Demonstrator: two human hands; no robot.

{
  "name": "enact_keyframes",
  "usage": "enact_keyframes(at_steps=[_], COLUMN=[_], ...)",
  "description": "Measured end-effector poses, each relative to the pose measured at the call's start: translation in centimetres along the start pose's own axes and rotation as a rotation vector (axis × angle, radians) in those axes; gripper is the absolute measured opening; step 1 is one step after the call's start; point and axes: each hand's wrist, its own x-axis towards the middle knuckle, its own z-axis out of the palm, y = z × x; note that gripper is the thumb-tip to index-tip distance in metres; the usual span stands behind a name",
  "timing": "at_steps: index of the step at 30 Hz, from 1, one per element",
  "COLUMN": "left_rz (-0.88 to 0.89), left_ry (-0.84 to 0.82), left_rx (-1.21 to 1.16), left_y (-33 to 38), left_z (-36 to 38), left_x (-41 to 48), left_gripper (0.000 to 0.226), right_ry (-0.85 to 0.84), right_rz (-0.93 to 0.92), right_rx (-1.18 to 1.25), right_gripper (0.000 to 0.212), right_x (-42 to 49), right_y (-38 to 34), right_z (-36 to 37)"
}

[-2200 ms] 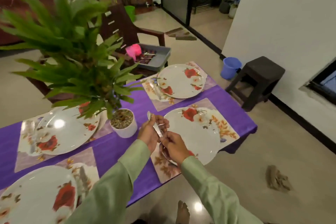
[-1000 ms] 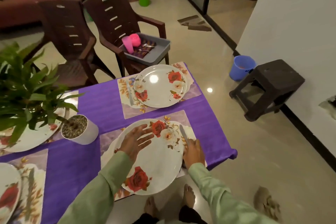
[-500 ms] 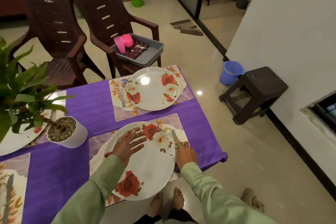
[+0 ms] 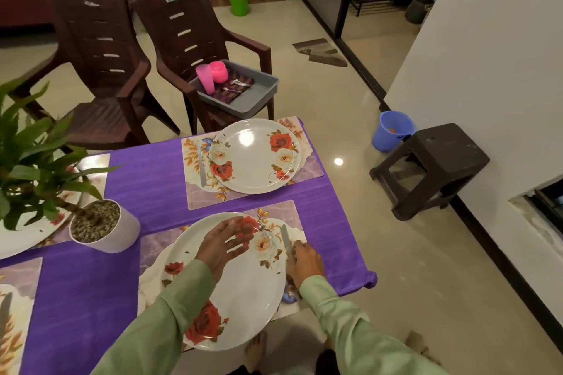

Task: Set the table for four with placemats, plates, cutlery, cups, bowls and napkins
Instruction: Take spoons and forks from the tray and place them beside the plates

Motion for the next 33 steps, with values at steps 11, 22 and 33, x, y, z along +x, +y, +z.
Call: enact_keyframes(at_steps=[11,22,33], left_rz=[0.033,0.168,0.193], left_ry=[0.088,0.112,0.209], left_rx=[-0.061,0.007,-0.092], left_y=[-0.8,2.1,6.6], left_z=[15.7,32.3,36.5], left_x=[3.8,8.8,19.4], left_gripper=[0.023,0.016,0.028], right_ry=[0.123,0.21,0.092], right_rz=[-0.294,-0.401,-0.498], right_rx=[0.282,0.323,0.221], right_gripper=[0.03,0.024,0.023], right_x=[6.5,14.9,28.6], right_y=[10.6,19.7,19.8], right_z=[-12.2,-27.4,-34.3])
